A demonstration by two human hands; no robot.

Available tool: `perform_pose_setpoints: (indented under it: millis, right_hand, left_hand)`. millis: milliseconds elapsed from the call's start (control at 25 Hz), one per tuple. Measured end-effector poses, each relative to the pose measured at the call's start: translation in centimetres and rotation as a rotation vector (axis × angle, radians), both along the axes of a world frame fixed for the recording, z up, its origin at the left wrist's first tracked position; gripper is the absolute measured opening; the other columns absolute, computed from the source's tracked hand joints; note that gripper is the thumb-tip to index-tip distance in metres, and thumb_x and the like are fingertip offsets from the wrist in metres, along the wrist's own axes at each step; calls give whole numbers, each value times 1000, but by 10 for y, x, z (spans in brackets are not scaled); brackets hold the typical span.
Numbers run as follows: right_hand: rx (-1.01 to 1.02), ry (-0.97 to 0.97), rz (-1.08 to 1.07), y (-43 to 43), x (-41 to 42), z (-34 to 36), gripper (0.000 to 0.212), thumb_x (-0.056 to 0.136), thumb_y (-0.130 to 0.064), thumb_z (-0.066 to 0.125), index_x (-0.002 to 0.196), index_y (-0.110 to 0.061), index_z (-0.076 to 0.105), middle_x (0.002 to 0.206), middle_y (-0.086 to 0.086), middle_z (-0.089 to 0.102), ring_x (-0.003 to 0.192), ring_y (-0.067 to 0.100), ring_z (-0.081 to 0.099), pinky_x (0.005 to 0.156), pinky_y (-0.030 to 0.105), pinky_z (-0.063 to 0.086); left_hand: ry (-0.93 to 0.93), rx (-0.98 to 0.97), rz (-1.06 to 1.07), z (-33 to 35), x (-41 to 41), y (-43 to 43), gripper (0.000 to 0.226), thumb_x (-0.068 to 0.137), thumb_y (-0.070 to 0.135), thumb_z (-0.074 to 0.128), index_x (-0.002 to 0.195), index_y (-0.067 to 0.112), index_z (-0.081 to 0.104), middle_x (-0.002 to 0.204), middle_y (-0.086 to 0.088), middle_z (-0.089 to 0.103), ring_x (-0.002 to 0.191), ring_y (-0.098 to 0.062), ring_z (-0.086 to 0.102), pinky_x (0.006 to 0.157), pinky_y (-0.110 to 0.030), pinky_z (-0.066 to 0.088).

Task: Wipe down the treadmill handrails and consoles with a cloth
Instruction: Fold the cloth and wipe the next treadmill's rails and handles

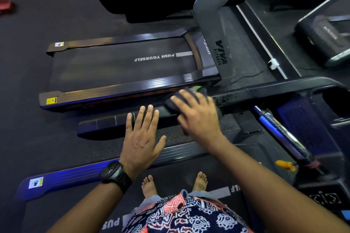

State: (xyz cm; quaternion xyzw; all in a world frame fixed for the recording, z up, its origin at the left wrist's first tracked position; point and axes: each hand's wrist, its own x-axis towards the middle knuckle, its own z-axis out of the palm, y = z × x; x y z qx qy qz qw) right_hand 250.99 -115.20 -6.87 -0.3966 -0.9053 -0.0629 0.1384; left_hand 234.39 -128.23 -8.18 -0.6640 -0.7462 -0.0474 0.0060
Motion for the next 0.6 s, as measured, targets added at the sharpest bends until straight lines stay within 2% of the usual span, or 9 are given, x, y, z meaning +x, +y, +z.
perform_pose_setpoints:
  millis: [120,160,240,280,320,440,480,560,600]
  right_hand:
    - [-69,185,-496,23,4,13,49,84,-40,50,131,-31,62,140,-2,58,123,32,53,97,54,44]
    - [-50,139,-456,13,-3,8,49,85,-39,54,132,-31,60,141,-1,56,126,32,50,100,57,42]
    - [33,19,-64,-12,-3,-3,52,85,-37,57,137,-30,57,145,0,53,130,33,47,101,59,40]
    - [39,-7,26,-7,6,-4,52,86,-37,56,138,-30,56,145,0,53,129,33,49,100,58,41]
    - [33,11,-11,7,14,-2,51,86,-37,53,136,-30,58,144,0,54,125,33,51,98,56,43]
    - [-52,229,-492,20,10,9,48,85,-38,53,131,-30,62,140,-1,58,123,33,53,98,56,43]
    - [-44,177,-450,9,0,6,48,85,-38,57,132,-30,61,142,-1,56,126,33,50,100,59,41]
    - [31,27,-22,-13,-1,-4,51,87,-37,57,137,-31,57,146,0,52,131,33,46,102,59,39]
    - [36,-6,74,-5,9,-4,51,87,-37,55,138,-31,56,146,0,52,130,32,47,100,57,41]
  left_hand:
    - [8,-5,-1,0,2,2,76,88,52,39,150,7,37,159,-14,29,148,-31,25,117,-60,20]
    - [14,-8,1,0,3,2,76,88,52,40,150,7,36,160,-14,29,148,-31,25,117,-61,20]
    - [19,-15,-11,0,4,3,77,88,52,40,150,7,36,160,-14,29,148,-31,25,116,-61,20]
    - [18,-13,-18,0,5,5,76,88,52,40,150,7,36,160,-14,29,148,-31,25,117,-60,20]
    - [16,-14,-23,1,6,6,76,89,52,39,150,7,37,160,-14,29,148,-31,26,117,-60,20]
    - [13,-13,-21,2,11,10,76,89,52,38,150,7,37,159,-14,30,148,-32,26,116,-60,20]
    - [14,-15,-17,2,13,10,76,89,52,38,150,7,37,159,-14,29,148,-32,26,116,-60,20]
    - [13,-25,-23,1,14,10,76,89,52,39,150,7,37,159,-14,29,148,-32,26,116,-61,21]
    - [14,-25,-26,1,15,11,76,89,52,38,150,7,37,159,-14,29,148,-32,26,116,-61,22]
